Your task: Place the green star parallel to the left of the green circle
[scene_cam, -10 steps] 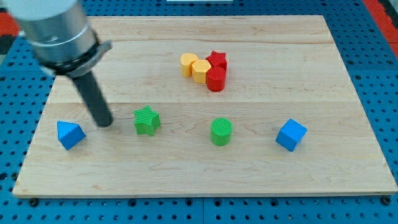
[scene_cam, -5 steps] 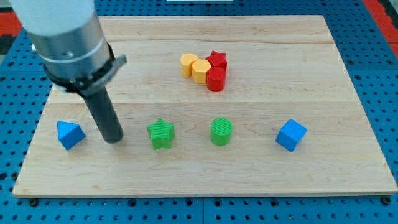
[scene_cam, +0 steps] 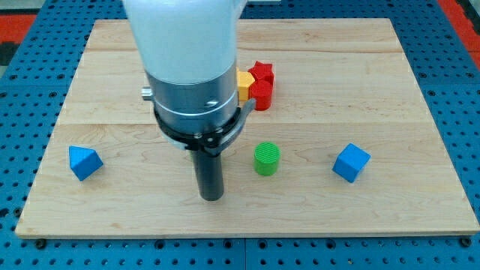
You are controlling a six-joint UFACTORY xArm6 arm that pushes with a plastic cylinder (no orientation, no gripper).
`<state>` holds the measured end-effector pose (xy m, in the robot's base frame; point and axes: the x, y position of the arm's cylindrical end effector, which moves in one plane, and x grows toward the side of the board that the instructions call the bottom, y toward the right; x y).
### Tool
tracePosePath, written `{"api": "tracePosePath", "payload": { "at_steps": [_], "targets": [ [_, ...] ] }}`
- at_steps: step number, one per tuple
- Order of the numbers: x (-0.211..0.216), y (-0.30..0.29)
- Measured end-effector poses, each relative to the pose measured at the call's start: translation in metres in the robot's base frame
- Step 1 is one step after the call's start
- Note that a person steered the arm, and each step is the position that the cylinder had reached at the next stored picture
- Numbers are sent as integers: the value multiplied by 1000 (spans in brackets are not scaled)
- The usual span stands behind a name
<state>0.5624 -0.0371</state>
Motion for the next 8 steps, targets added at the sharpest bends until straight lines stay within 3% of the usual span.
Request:
{"api": "tracePosePath", "payload": {
  "at_steps": [4,5,6,8],
  "targets": [
    [-36,40],
    [-31,69],
    [7,60],
    [-9,-69]
  ]
}}
